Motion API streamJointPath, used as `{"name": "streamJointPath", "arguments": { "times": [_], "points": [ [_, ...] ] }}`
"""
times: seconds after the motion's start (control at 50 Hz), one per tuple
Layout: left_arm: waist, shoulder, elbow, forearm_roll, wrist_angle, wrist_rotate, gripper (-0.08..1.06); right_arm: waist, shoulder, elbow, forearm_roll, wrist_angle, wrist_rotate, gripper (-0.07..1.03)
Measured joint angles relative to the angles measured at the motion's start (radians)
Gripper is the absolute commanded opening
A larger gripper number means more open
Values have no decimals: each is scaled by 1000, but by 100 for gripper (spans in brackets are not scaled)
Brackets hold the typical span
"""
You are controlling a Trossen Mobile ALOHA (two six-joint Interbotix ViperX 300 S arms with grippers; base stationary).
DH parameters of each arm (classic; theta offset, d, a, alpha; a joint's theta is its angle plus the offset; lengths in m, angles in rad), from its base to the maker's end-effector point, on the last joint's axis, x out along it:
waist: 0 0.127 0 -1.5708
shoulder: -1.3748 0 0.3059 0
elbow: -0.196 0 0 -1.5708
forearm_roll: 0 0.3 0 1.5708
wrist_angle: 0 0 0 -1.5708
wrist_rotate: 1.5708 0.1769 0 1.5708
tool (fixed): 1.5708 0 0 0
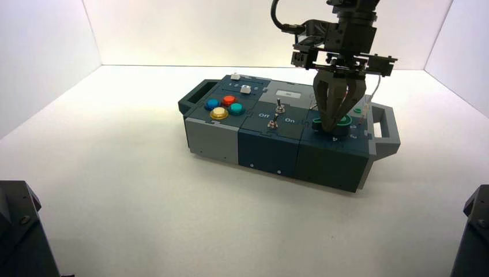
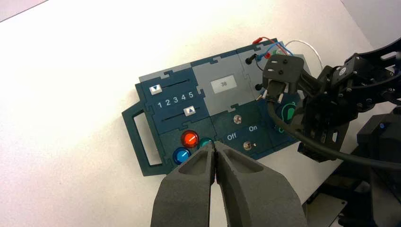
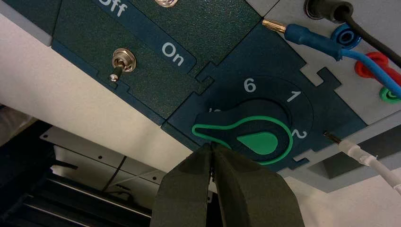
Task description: Turn the knob to position 5.
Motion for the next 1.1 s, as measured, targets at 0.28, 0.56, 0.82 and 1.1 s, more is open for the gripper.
{"name": "streamJointPath", "arguments": {
  "times": [0.28,0.56,0.82,1.1],
  "points": [
    [0,2,0,0,-2,0,-1,0,5,-8,0,3,0,-2],
    [0,0,0,0,0,0,-1,0,8,-9,0,6,0,-2],
    [0,2,0,-2,0,0,-1,44,-12,-14,11,43,2,-2],
    [0,0,0,0,0,0,-1,71,-97,-34,26,41,20,-2]
  ]
}}
